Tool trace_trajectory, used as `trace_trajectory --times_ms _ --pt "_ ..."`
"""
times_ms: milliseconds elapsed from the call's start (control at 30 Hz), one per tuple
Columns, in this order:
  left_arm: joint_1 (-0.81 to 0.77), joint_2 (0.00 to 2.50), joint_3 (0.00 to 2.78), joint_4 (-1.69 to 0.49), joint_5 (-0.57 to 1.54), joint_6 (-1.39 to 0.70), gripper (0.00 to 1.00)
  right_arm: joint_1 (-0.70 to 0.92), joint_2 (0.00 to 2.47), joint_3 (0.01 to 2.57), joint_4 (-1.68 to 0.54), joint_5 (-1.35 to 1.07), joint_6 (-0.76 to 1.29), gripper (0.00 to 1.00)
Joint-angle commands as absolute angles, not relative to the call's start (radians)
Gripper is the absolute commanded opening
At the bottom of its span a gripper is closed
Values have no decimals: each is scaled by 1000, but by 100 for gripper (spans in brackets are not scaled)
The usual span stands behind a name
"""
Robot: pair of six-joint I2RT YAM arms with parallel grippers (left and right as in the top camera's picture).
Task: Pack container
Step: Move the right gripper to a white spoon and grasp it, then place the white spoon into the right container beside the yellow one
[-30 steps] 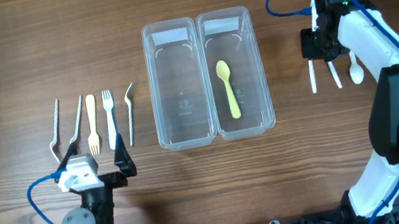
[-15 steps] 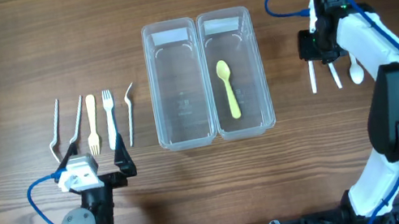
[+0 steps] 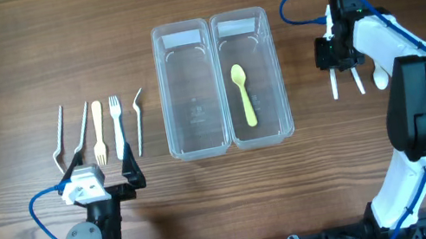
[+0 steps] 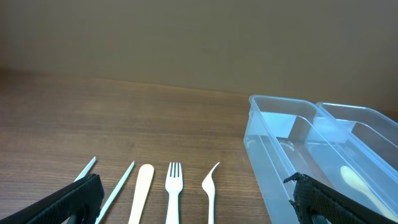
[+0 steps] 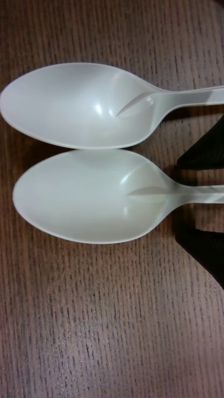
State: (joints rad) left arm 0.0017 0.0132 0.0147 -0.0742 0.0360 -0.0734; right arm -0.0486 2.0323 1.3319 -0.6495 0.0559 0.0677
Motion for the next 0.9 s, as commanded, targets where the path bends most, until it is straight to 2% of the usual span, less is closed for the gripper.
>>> trace_trajectory --times_ms 0,33,67,100,267,467,633,733,867 --pt "-4 9 6 -73 55 -87 100 -50 2079 1325 -653 43 79 26" --pt "-4 9 6 -73 55 -87 100 -50 2086 1321 -652 43 79 19" --pt "-4 9 6 -73 55 -87 100 -50 2091 1320 -652 43 78 5" --pt "-4 9 6 -73 55 -87 100 -50 2091 1320 -652 43 78 4" --pt "-4 9 6 -73 55 -87 100 -50 2015 1333 -672 43 39 4" --pt "-4 9 6 -73 55 -87 100 -30 1684 1337 -682 -119 26 4" --pt "-4 9 6 -73 55 -87 100 73 1480 1337 -696 -212 36 4" --pt "-4 9 6 -73 55 -87 100 176 1456 1335 -700 -211 75 4" --pt "-4 9 6 -73 55 -87 100 272 1549 1322 -686 -204 112 4"
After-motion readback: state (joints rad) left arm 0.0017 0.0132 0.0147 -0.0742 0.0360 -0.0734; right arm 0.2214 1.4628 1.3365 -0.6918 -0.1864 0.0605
